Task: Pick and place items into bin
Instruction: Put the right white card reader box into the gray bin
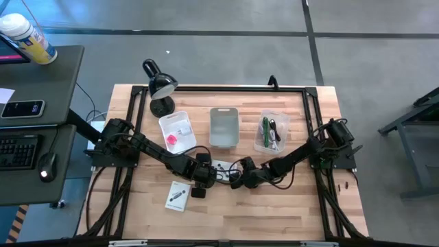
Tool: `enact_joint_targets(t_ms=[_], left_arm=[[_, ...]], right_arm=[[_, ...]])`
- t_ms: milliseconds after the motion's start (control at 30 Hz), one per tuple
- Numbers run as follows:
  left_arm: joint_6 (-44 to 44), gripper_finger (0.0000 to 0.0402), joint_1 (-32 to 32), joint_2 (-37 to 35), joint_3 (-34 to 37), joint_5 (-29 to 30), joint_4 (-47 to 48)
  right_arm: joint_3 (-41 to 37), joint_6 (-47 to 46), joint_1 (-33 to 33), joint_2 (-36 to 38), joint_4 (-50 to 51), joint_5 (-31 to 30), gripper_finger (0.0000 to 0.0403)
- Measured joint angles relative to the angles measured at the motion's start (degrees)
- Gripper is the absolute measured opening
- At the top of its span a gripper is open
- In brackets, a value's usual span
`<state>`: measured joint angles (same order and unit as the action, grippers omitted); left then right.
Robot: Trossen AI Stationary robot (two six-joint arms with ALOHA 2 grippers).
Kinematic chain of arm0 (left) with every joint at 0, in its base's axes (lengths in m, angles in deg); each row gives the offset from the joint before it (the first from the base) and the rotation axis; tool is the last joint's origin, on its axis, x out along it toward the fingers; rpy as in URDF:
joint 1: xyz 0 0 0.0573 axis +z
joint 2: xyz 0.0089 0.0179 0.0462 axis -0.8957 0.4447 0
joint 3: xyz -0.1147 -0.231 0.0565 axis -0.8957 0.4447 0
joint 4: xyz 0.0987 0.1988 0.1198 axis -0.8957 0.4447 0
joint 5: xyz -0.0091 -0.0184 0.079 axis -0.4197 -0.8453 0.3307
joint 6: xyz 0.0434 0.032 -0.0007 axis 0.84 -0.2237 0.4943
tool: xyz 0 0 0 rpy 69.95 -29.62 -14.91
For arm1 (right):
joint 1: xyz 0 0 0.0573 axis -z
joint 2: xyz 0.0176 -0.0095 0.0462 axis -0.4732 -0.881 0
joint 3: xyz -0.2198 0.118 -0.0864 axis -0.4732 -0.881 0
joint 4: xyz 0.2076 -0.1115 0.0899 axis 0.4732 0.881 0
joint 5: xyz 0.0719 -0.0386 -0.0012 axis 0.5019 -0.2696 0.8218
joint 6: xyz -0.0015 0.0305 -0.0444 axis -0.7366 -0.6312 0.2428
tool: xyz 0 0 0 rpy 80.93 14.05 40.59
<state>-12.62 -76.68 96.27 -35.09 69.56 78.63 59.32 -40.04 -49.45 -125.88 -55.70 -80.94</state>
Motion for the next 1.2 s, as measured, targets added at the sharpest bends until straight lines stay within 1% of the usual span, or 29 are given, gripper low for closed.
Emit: enact_joint_targets(t_ms=[267,700,833,1200], left_arm=[[-0.2,0.0156,0.0,0.0,-0.1,-0.1,0.7],[0.9,0.0154,0.0,-0.3,-0.1,0.8,1.1],[0.9,0.0139,-0.1,-0.4,-0.1,0.8,1.4],[1.4,0.0080,-0.1,-0.4,0.0,0.9,1.6]], right_arm=[[-0.2,1.9,-1.0,-0.2,-3.3,-2.1,0.0139],[0.1,1.7,-2.5,-0.2,-3.5,-4.5,0.0139],[0.1,2.7,-2.6,-0.1,-5.1,-4.5,0.0139],[0.1,4.2,-3.1,0.0,-6.9,-4.7,0.0139]])
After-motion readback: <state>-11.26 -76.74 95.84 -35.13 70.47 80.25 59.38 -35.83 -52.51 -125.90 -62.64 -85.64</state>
